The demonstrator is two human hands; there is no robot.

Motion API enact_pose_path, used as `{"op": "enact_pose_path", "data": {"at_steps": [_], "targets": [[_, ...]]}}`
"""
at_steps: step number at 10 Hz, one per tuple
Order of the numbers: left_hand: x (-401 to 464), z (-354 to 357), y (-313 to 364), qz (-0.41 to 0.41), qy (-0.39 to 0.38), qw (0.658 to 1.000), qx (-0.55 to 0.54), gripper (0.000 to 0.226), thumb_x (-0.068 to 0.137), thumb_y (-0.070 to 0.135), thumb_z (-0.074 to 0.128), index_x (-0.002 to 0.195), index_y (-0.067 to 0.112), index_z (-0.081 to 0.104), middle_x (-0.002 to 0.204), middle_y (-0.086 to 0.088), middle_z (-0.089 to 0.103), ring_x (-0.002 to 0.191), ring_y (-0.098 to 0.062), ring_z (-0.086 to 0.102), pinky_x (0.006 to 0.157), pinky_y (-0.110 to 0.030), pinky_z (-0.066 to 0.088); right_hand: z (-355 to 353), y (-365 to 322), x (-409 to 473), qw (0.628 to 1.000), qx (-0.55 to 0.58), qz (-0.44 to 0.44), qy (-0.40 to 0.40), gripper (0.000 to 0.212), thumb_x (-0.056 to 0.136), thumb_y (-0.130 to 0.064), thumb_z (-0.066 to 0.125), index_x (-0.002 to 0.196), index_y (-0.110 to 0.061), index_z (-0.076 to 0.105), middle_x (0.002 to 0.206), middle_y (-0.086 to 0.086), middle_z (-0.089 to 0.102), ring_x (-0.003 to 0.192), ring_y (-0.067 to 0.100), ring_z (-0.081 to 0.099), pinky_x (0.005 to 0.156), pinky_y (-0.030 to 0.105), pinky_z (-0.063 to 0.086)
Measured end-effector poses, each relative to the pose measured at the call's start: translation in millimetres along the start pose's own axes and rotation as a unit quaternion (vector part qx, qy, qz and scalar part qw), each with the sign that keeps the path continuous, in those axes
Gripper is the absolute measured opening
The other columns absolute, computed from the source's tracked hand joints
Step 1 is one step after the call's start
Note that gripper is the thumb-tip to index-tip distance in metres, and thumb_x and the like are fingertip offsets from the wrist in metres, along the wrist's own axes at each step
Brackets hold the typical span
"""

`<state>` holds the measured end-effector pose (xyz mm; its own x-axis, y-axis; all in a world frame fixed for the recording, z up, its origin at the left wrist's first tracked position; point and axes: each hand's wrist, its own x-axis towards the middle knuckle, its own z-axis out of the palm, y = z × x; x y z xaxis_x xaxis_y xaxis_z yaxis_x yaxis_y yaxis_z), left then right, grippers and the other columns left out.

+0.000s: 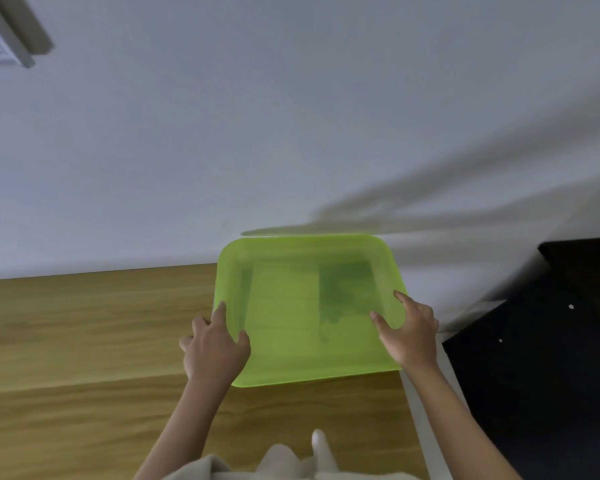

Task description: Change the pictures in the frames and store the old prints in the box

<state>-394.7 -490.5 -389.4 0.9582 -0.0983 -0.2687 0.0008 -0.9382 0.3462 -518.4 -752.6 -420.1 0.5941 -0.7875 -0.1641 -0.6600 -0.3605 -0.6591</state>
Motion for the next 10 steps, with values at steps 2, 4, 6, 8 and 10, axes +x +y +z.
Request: {"op": "enact_pose_path", "data": {"at_steps": [2, 4, 6, 8, 10], "targets": [[5, -2, -7, -0.006, -0.026, 0.999, -0.035, 0.069, 0.085, 0.041, 0.056, 0.145, 0.028, 0.024, 0.125, -0.016, 0.038, 0.103, -0.038, 0.054, 0.085, -0.043, 0.047, 6, 1, -1, 1.0, -0.016, -0.004, 0.008, 0.066, 0.081, -0.045, 0.066, 0.139, -0.027, 0.04, 0.141, 0.011, 0.035, 0.132, 0.031, 0.029, 0.098, 0.047, 0.039], [16, -4, -13, 0.004, -0.064, 0.997, -0.041, 0.071, 0.087, 0.042, 0.054, 0.147, 0.03, 0.018, 0.128, -0.022, 0.042, 0.107, -0.036, 0.054, 0.088, -0.042, 0.046, 9, 7, -4, 0.999, -0.041, -0.032, -0.009, 0.07, 0.083, -0.059, 0.055, 0.144, -0.039, 0.028, 0.153, 0.002, 0.021, 0.135, 0.028, 0.036, 0.092, 0.046, 0.048], [16, 1, -23, 0.044, -0.076, 0.995, -0.057, 0.073, 0.09, 0.044, 0.051, 0.148, 0.031, 0.009, 0.135, -0.013, 0.052, 0.116, -0.033, 0.053, 0.087, -0.039, 0.045, 8, 10, -4, 0.996, -0.075, -0.055, 0.016, 0.068, 0.081, -0.065, 0.05, 0.142, -0.041, 0.03, 0.151, -0.001, 0.025, 0.122, 0.025, 0.051, 0.077, 0.041, 0.055], [14, 12, -29, 0.042, -0.076, 0.992, -0.091, 0.072, 0.092, 0.045, 0.046, 0.147, 0.037, 0.001, 0.122, -0.019, 0.059, 0.101, -0.035, 0.059, 0.081, -0.04, 0.049, 12, 11, -6, 0.996, -0.05, -0.039, 0.059, 0.064, 0.08, -0.061, 0.058, 0.137, -0.037, 0.043, 0.147, 0.0, 0.036, 0.124, 0.022, 0.05, 0.082, 0.042, 0.053], [5, 29, -47, -0.02, 0.033, 0.97, -0.241, 0.071, 0.091, 0.046, 0.044, 0.148, 0.033, 0.004, 0.126, -0.025, 0.048, 0.107, -0.039, 0.053, 0.09, -0.044, 0.042, 17, 19, -1, 0.986, 0.02, -0.044, 0.158, 0.052, 0.079, -0.049, 0.066, 0.121, -0.019, 0.061, 0.131, 0.016, 0.047, 0.122, 0.034, 0.044, 0.092, 0.047, 0.045]]}}
